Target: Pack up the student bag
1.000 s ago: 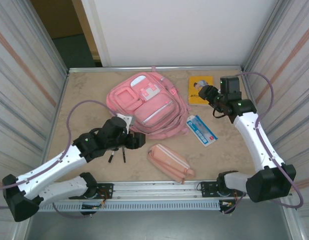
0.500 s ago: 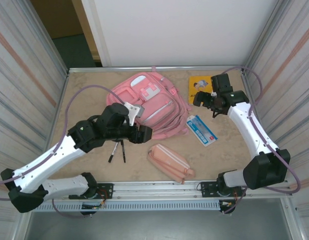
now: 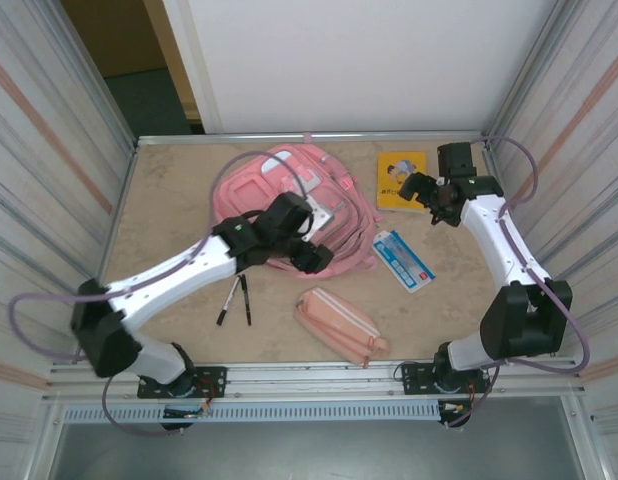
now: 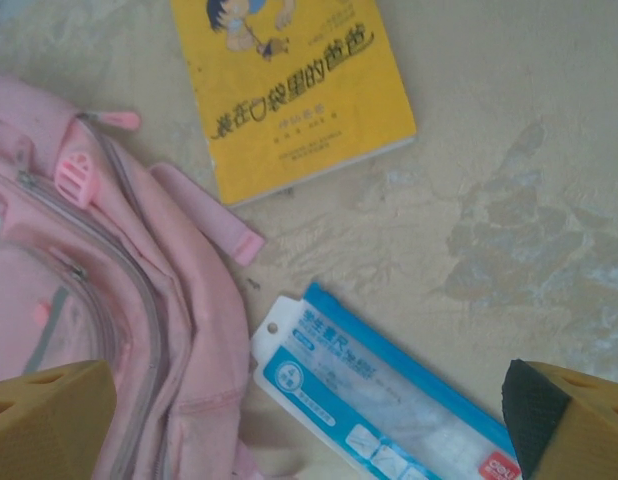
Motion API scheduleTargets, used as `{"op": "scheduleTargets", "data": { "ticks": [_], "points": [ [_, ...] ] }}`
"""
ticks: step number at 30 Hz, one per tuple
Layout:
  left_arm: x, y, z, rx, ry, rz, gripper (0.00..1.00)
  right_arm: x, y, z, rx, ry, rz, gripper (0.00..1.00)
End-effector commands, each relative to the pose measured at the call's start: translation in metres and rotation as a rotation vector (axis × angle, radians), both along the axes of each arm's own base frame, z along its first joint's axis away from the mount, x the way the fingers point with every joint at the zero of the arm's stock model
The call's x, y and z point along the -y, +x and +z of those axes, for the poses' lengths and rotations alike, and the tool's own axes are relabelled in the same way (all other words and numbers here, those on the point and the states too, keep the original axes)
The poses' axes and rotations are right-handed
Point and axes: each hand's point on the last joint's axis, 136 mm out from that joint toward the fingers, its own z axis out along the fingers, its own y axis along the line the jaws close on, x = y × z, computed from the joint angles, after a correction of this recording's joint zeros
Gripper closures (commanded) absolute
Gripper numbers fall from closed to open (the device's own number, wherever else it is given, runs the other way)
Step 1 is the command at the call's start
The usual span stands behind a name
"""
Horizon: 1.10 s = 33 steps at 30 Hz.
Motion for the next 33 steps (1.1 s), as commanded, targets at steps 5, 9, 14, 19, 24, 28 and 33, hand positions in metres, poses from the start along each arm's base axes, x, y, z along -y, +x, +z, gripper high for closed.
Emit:
{"op": "scheduleTargets", "data": {
  "ticks": [5,9,14,19,24,28,33],
  "points": [
    [0.035,0.084,-0.045,0.041,0.074,-0.094,0.2,0.018,-0.029,0.009,0.103,-0.134,-0.083,0.01],
    [0.041,0.105,-0.09,0.02,0.198,-0.077,0.21,-0.002,-0.04,0.003,0.114,-0.141,-0.042,0.01],
    [0.047,0.111,-0.121,-0.032,0.236,-0.071,0.24,-0.016,-0.053,-0.013,0.055,-0.091,-0.003,0.01],
    [0.028,0.139,-0.122,0.039,0.311,0.068,0.79,-0.02,-0.063,-0.01,0.065,-0.066,0.025,0.01],
    [0.019,0.145,-0.05,0.207,0.302,0.064,1.0,-0.036,-0.067,-0.006,0.108,0.037,0.071,0.0],
    [0.009,0.135,-0.008,0.322,0.373,-0.083,1.0,-0.055,-0.078,0.007,0.129,0.143,0.126,0.02],
    [-0.002,0.138,0.047,0.51,0.391,-0.224,1.0,-0.088,-0.092,0.02,0.137,0.255,0.235,0.05]
  ]
}}
